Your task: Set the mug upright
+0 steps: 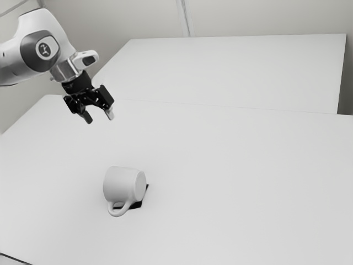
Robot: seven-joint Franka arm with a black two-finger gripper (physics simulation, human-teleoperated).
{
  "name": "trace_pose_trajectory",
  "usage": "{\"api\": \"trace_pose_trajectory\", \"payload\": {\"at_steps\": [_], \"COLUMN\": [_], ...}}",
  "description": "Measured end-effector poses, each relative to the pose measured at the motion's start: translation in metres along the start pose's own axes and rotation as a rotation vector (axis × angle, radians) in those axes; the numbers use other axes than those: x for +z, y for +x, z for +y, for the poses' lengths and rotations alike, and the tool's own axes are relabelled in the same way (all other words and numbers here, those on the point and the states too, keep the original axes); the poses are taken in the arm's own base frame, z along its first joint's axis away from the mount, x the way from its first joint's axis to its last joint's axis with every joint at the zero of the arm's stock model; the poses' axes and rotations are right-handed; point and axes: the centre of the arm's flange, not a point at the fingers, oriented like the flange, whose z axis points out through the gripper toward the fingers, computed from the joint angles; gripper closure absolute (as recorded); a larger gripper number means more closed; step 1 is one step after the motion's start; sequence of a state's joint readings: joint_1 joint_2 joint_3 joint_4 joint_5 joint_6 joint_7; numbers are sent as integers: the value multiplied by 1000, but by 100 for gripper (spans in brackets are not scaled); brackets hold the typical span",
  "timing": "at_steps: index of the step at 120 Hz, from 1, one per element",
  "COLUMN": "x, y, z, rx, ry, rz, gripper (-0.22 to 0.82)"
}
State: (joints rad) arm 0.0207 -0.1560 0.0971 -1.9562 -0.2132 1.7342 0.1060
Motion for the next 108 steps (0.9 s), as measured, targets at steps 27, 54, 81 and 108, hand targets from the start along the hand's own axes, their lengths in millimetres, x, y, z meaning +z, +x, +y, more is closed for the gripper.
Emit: {"api": "trace_pose_trajectory", "payload": {"at_steps": [27, 54, 81, 108], "x": [55, 88, 110, 141], "y": [-18, -34, -45, -60], "z": [-43, -58, -67, -86], "rx": [-34, -16, 5, -11], "ry": [-144, -224, -270, -326], "rz": [18, 59, 96, 109], "gripper": [3, 3, 3, 3]}}
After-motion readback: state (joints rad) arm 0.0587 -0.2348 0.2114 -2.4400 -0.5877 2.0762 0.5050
